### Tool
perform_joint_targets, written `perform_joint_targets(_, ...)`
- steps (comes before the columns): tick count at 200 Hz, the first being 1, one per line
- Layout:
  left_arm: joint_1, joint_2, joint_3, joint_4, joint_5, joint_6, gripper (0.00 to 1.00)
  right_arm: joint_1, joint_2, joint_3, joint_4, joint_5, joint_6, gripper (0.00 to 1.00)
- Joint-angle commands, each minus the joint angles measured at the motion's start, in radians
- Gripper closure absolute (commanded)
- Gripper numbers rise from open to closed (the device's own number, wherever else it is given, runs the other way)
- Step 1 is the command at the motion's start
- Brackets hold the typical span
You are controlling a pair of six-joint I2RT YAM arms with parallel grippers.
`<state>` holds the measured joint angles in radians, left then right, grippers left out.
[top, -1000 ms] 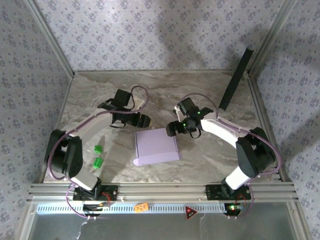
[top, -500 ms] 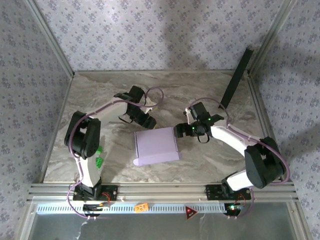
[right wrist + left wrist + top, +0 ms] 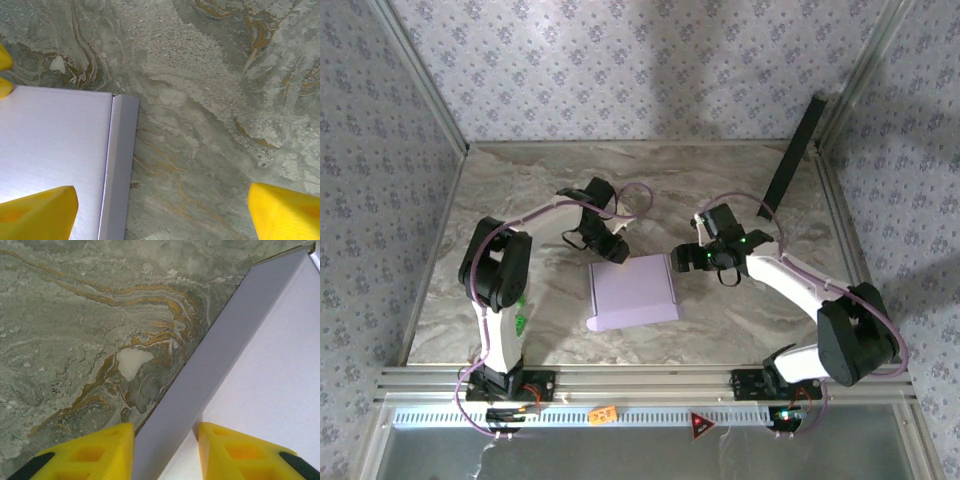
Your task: Fold the paper box
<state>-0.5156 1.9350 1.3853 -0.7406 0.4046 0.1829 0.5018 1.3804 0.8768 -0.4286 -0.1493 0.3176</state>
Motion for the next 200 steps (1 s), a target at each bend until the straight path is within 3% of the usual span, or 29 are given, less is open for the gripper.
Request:
perform_joint_targets(1,-0.002,0.014,0.014,-0.014,-0.018,0.007,0.67,0.001,-0.036,0.004,-0.036,0.024,0.0,0.11)
perform_joint_targets(37,-0.002,0.015,0.014,-0.003,-0.019,0.006,0.75,0.011,-0.068,-0.008,-0.005,-0.017,-0.039,0.16)
perform_joint_targets(79,-0.002,0.031,0.018,-0.011,-0.016,0.011,0.82,0.101,-0.128,-0.038,0.081,-0.053,-0.223,0.17)
perform_joint_targets(112,-0.001,0.042,0.017,-0.008,-0.022,0.012,0.83,0.221,-0.147,-0.041,0.064,-0.108,-0.501,0.14)
perform_joint_targets(148,-0.003,0.046,0.023,-0.009,-0.037,0.012,0.83,0.439,-0.158,-0.046,-0.001,-0.028,-0.89,0.02)
perform_joint_targets(200,-0.002,0.06,0.042,-0.017,-0.052,0.01,0.83,0.533,-0.113,-0.026,-0.002,0.07,-1.121,0.01)
